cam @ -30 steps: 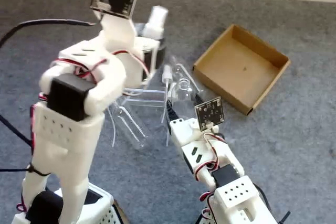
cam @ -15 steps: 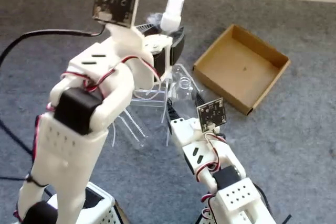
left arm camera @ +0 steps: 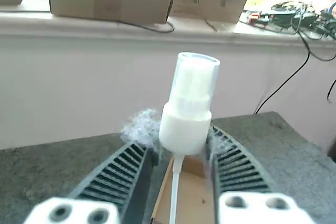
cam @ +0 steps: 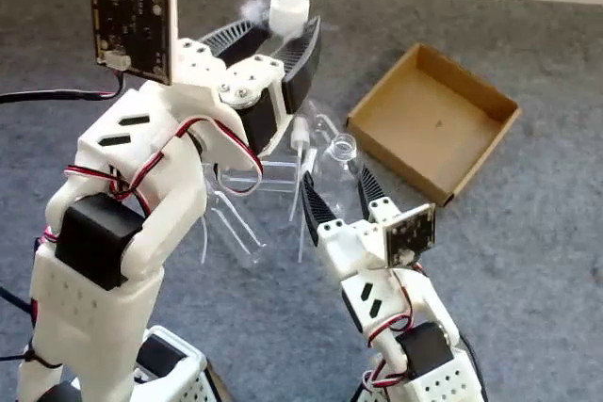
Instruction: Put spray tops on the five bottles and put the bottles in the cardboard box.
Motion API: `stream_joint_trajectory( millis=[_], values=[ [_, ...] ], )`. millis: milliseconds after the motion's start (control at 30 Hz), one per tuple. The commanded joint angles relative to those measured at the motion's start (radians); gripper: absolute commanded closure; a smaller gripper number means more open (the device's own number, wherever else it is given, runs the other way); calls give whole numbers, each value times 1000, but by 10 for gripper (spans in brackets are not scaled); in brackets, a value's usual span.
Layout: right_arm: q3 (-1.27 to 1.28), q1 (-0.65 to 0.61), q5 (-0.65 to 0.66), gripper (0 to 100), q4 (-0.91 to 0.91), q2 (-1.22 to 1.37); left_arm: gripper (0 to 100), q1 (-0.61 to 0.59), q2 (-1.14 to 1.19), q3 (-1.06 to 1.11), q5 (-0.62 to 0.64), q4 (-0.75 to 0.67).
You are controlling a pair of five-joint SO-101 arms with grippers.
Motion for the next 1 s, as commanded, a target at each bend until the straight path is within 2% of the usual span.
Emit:
stream_joint_trajectory(
  millis=[0, 167, 467, 700, 967],
  values=[
    [27, -8, -3, 875, -2, -18, 916, 54, -28, 25, 17, -114],
    [38, -7, -3, 875, -2, -16, 916, 130, -30, 156, 15, -279],
    [39, -4, -3, 875, 2, -16, 916, 150, -30, 412, 15, -626],
    [76, -7, 118, 875, 1, -16, 916, 150, -124, 487, 17, -641],
    [97, -7, 135, 875, -2, -16, 916, 151, -242, 657, 18, -646]
  ],
)
